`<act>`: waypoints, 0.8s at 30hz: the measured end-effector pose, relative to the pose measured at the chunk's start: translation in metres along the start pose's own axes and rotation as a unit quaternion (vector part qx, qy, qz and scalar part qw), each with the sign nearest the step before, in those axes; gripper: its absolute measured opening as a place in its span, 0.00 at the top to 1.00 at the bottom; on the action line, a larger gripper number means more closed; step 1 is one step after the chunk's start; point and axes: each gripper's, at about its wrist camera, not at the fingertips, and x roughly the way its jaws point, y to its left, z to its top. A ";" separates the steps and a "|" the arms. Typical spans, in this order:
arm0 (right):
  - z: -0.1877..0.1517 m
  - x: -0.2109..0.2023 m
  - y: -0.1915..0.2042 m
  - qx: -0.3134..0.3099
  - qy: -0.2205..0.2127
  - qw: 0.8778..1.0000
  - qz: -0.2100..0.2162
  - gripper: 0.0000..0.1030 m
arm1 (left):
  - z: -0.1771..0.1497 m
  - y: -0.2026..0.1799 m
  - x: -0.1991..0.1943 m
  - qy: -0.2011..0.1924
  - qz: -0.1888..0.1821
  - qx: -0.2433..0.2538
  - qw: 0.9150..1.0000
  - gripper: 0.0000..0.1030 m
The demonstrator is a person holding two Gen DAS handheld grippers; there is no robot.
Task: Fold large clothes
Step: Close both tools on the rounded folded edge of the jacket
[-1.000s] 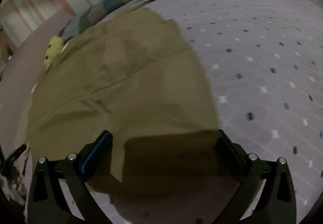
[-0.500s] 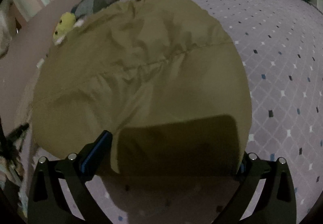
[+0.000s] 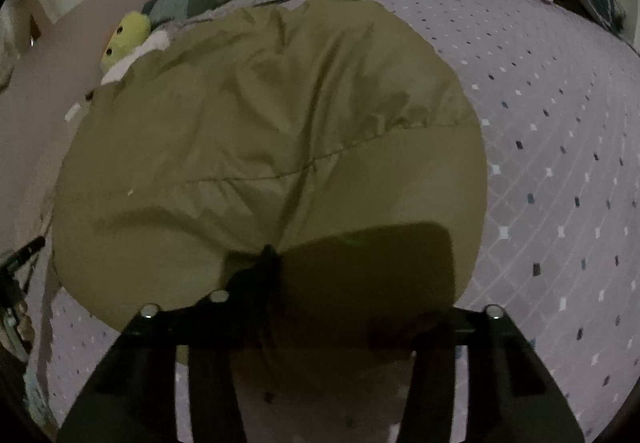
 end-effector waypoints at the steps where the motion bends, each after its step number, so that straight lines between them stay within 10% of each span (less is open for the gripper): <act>1: 0.002 0.000 0.004 -0.010 0.002 1.000 -0.006 0.59 | 0.000 0.001 0.002 0.002 -0.002 -0.002 1.000 0.03; 8: 0.001 0.000 0.015 -0.032 0.006 0.999 -0.027 0.62 | -0.004 0.010 0.032 0.036 -0.021 -0.006 0.999 0.03; 17: -0.003 0.000 0.008 -0.029 0.011 0.999 -0.019 0.61 | -0.010 0.002 0.052 0.072 -0.133 -0.027 0.988 0.03; 24: -0.003 0.002 0.002 -0.022 0.009 1.000 -0.011 0.59 | -0.009 -0.036 0.048 0.075 -0.123 0.016 0.989 0.11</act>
